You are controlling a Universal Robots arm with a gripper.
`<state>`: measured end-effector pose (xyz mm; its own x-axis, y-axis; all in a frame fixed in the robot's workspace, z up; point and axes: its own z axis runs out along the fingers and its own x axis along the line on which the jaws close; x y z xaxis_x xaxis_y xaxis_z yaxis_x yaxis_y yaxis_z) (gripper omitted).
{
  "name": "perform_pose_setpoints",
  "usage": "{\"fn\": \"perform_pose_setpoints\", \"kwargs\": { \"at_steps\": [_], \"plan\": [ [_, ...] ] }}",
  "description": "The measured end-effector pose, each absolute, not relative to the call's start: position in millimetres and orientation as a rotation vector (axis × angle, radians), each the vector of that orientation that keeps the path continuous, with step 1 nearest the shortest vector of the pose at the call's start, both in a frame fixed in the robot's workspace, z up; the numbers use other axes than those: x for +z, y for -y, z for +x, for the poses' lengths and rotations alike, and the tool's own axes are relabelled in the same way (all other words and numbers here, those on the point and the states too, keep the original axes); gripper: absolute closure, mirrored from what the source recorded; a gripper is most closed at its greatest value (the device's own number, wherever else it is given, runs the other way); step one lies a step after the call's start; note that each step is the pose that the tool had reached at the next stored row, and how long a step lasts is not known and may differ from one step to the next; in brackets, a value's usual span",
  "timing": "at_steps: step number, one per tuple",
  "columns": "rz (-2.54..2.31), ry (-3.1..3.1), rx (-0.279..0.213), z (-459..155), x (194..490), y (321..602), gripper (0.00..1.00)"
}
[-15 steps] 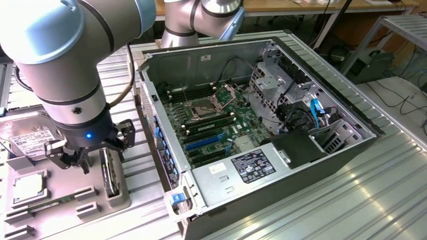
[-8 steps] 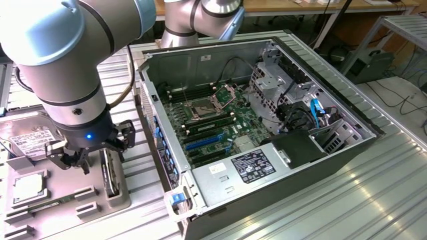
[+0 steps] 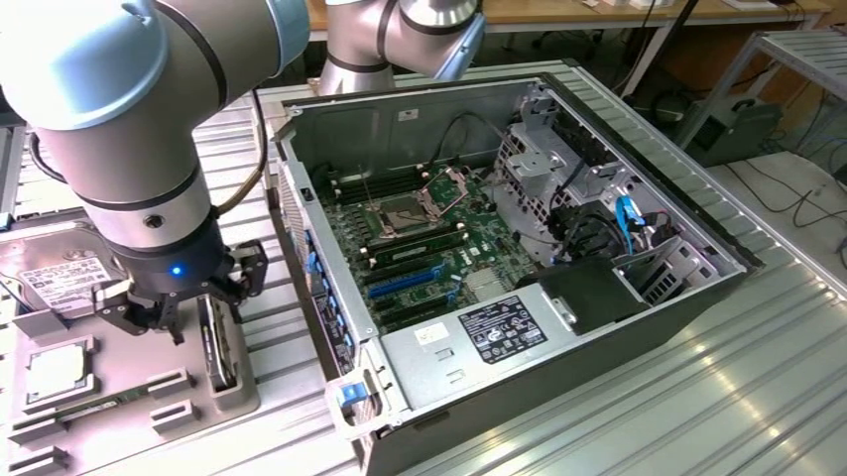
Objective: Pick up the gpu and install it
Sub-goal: 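Pick up the gpu and move the gpu toward the slot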
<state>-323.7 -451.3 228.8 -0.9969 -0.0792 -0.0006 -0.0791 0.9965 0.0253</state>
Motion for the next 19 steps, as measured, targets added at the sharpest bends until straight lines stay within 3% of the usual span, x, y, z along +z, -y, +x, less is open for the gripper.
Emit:
{"fn": "perform_pose_setpoints", "kwargs": {
  "at_steps": [4, 19],
  "plan": [
    [0.123, 3.138, -0.040, -323.7, 228.8, 451.3, 0.51],
    [0.089, 3.140, -0.041, -323.5, 228.3, 458.5, 0.53]
  ]
}}
